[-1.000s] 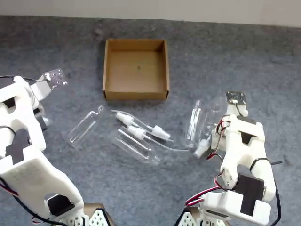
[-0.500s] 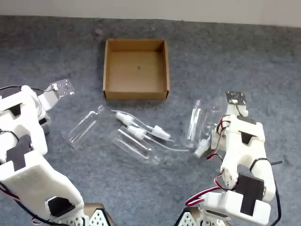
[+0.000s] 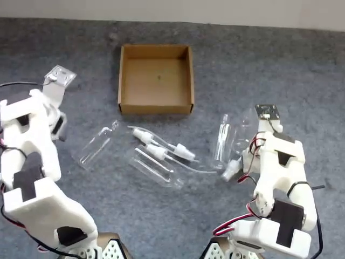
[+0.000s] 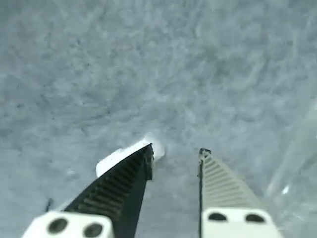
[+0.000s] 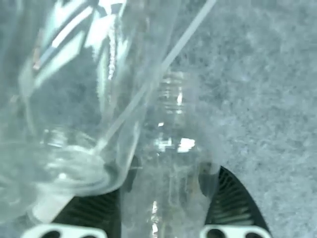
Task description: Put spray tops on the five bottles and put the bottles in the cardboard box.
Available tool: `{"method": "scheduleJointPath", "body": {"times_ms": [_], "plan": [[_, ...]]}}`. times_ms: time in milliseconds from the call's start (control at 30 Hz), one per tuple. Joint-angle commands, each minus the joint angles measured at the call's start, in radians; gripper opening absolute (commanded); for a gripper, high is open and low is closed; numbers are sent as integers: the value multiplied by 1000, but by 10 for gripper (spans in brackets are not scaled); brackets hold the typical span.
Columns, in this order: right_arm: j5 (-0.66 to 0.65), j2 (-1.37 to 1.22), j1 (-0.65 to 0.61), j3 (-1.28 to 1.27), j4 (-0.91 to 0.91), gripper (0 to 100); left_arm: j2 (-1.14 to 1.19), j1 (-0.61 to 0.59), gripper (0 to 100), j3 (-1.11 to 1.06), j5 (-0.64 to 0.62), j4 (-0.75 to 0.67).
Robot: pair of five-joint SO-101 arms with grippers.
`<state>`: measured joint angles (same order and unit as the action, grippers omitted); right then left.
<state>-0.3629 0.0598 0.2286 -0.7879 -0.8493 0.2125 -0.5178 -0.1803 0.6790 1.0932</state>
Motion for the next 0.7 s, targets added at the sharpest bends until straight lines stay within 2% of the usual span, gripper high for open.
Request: {"method": "scheduleJointPath", "body": {"times_ms": [0, 133, 233, 300, 533, 667], "plan": [[-17, -12, 2, 5, 31, 103, -18, 28, 5, 105, -37, -11], [-17, -12, -4, 7, -36, 103, -4, -22, 46, 283, 216, -3], [-17, -10, -13, 7, -44, 103, -4, -44, 136, 306, 500, 51], [-17, -10, -28, 4, -45, 103, -4, -62, 177, 297, 635, 58], [-17, -12, -93, -1, -45, 103, 94, -127, 158, 266, 830, -8], [-11, -12, -94, -1, -45, 103, 186, -128, 158, 272, 858, -11]]}}
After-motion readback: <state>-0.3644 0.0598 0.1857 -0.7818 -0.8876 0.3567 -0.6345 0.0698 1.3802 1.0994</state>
